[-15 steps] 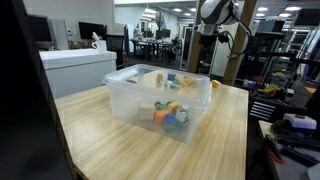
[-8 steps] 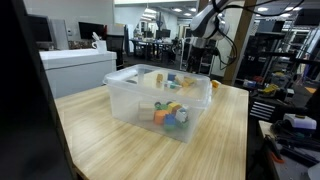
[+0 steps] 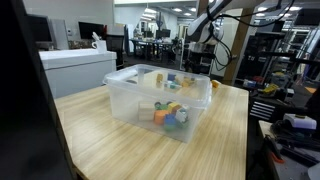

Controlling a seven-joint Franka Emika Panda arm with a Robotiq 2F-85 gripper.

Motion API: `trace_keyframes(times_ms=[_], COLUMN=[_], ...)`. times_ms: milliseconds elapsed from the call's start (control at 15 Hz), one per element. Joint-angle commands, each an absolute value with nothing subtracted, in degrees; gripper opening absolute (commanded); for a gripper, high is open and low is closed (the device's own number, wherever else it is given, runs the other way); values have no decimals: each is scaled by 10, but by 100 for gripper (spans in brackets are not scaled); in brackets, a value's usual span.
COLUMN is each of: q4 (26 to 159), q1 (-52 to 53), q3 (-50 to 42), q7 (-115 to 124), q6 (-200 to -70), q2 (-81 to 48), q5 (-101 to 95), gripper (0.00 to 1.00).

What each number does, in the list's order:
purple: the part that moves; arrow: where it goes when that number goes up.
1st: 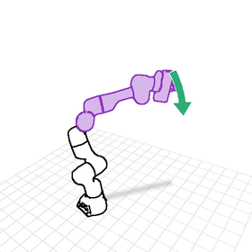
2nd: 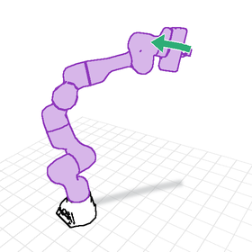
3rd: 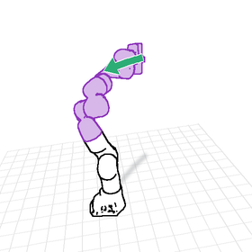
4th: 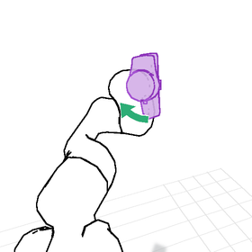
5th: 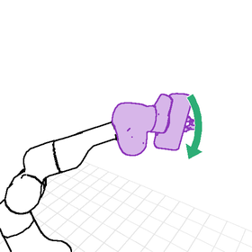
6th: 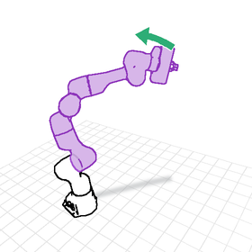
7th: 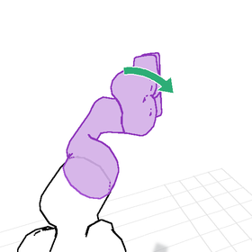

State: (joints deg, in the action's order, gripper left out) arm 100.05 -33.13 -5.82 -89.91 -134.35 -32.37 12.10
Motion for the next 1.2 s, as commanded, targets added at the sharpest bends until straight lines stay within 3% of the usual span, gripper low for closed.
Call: trace_keyframes(times_ms=[0, 133, 400, 667, 1067, 1133], q4=[986, 993, 1005, 1048, 1085, 1084], q1=[-338, -336, -327, -278, 10, 32], q3=[-55, -58, -66, -102, -343, -350], q7=[-927, -931, -913, -780, -422, -380], q6=[-1326, -1338, -1351, -1433, -1380, -1359], q2=[-338, -337, -333, -305, -206, -188], q5=[117, 112, 105, 88, -10, -34], gripper=[78, 68, 36, 11, 11, 11])
